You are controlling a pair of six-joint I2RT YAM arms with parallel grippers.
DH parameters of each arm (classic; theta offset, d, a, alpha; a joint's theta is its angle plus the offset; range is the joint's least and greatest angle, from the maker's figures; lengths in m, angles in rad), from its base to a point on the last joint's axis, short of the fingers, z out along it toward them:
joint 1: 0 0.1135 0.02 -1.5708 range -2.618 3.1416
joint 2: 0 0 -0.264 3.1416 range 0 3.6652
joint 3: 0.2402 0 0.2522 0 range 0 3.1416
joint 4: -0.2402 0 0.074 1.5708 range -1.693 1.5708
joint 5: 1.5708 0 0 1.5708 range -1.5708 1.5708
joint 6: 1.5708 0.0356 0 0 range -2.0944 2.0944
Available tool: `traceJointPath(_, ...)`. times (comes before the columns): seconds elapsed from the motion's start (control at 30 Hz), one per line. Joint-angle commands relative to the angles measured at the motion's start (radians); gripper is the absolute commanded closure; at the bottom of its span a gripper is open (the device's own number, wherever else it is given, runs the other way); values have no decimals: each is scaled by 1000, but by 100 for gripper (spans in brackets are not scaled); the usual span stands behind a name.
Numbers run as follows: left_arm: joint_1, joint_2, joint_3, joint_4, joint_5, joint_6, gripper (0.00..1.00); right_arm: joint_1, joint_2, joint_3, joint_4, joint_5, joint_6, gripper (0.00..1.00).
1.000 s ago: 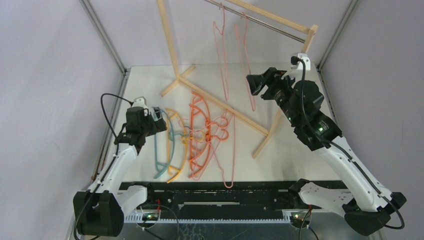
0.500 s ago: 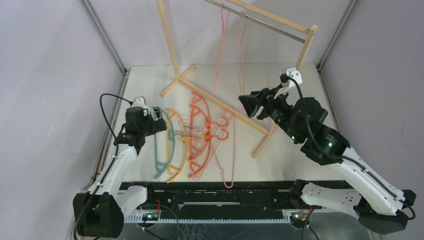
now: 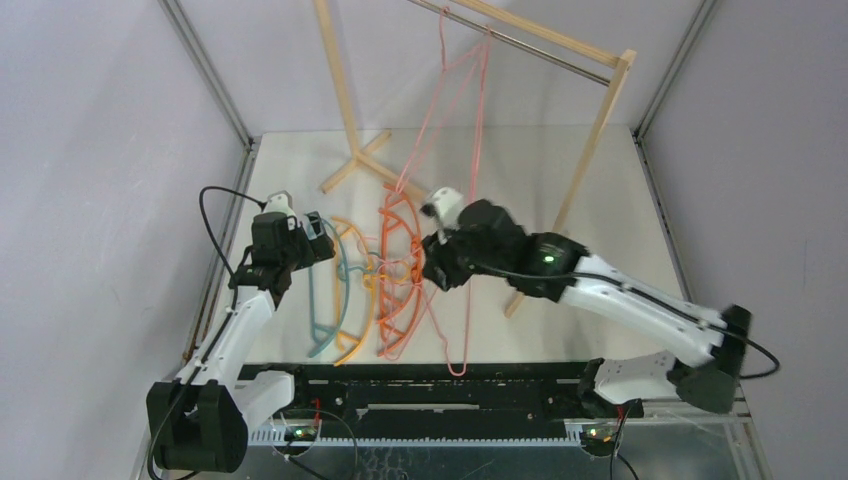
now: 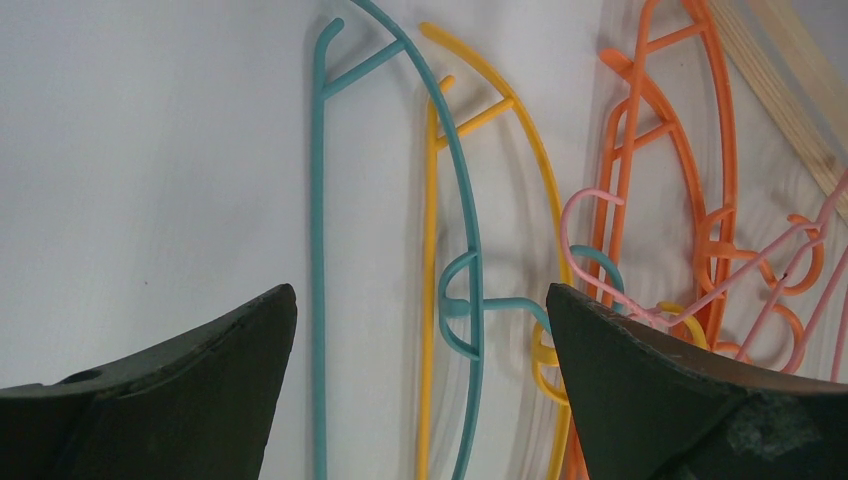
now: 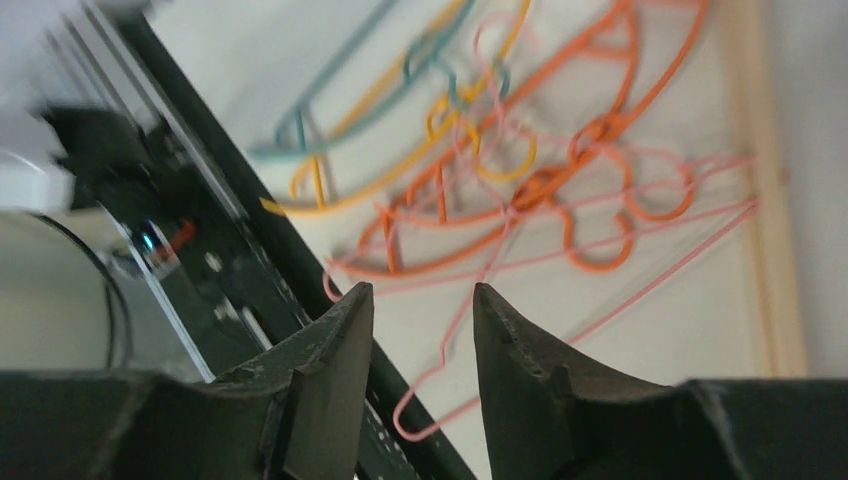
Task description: Organize the hangers
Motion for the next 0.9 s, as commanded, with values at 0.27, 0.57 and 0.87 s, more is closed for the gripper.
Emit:
traceJointPath(0.27, -5, -12, 24, 51, 12, -37, 0, 37, 307, -102, 31, -114, -60, 54)
traceJointPath(0.57, -6, -17, 27, 43, 23, -37, 1, 30, 448, -212, 194, -108, 11, 57)
traceJointPath(0.87, -6, -31, 39, -4, 22, 0, 0, 19, 529, -234, 272, -98, 36, 59)
